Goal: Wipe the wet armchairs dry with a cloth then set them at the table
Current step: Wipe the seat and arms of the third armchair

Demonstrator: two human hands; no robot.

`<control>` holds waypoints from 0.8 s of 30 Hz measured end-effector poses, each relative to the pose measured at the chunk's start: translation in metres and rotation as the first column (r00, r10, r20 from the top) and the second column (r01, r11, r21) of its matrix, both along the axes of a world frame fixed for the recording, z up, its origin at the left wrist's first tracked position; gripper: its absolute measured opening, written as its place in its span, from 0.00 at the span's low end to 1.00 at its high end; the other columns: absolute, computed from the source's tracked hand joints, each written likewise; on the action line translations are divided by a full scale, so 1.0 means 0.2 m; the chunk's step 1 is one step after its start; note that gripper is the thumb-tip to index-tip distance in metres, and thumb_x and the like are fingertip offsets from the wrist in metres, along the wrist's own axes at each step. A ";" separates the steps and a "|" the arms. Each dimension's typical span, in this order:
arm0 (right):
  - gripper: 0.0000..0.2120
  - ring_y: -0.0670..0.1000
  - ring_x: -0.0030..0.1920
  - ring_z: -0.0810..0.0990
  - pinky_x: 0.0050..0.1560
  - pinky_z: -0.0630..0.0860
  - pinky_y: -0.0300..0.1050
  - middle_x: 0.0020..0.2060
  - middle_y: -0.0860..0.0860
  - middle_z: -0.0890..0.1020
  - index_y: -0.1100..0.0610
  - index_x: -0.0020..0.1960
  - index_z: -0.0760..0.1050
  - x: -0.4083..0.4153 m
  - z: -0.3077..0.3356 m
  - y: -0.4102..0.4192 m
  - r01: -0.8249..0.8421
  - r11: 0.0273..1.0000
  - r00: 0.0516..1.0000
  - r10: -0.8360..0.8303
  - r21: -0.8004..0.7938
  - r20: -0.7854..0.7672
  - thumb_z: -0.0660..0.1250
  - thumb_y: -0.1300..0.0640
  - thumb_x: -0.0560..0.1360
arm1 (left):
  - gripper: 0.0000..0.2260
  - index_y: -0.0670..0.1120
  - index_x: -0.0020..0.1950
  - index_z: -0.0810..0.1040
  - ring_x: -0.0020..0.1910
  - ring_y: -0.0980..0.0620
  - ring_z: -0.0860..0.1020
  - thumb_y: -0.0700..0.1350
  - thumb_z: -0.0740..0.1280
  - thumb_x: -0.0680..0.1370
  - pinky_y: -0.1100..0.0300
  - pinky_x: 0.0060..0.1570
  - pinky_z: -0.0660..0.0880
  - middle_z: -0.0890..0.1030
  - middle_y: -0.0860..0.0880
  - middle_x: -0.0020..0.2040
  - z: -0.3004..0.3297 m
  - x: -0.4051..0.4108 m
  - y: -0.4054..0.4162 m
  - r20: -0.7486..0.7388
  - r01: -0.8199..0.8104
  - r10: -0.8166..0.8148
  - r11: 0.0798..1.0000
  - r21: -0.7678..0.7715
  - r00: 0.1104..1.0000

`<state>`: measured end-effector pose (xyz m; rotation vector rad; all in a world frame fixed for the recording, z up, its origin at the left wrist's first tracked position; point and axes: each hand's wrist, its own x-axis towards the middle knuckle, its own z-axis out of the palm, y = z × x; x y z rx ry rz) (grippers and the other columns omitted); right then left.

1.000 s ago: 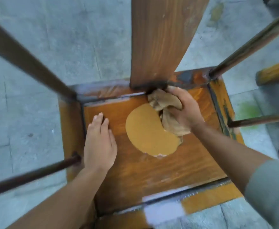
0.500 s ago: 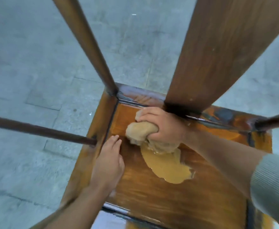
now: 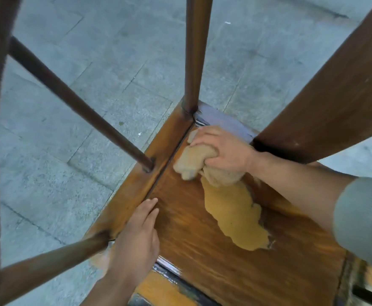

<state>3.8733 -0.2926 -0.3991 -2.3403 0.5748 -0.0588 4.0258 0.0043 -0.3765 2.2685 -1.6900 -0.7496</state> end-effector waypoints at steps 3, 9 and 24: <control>0.25 0.51 0.70 0.70 0.74 0.64 0.52 0.68 0.49 0.74 0.49 0.67 0.78 0.07 0.05 -0.07 -0.041 0.999 0.996 0.042 0.004 -0.082 0.71 0.57 0.70 | 0.19 0.37 0.68 0.76 0.74 0.56 0.64 0.37 0.60 0.77 0.70 0.71 0.54 0.69 0.51 0.75 0.02 0.01 0.15 0.048 0.039 -0.039 0.999 0.002 0.998; 0.24 0.54 0.69 0.72 0.72 0.69 0.55 0.63 0.51 0.79 0.54 0.63 0.81 0.06 0.03 0.32 -0.217 0.976 0.976 0.217 -0.031 -0.023 0.73 0.59 0.67 | 0.22 0.32 0.58 0.81 0.64 0.37 0.77 0.42 0.54 0.75 0.58 0.65 0.68 0.78 0.40 0.65 0.00 0.01 0.33 0.054 0.007 -0.003 0.996 -0.083 0.999; 0.29 0.49 0.70 0.69 0.75 0.63 0.51 0.65 0.48 0.75 0.52 0.67 0.79 -0.24 -0.02 0.08 0.316 0.946 0.948 -0.317 0.072 0.000 0.73 0.68 0.68 | 0.23 0.33 0.60 0.80 0.65 0.40 0.75 0.45 0.54 0.77 0.48 0.66 0.70 0.79 0.40 0.61 -0.08 0.00 0.35 0.069 -0.013 0.022 0.991 -0.135 0.997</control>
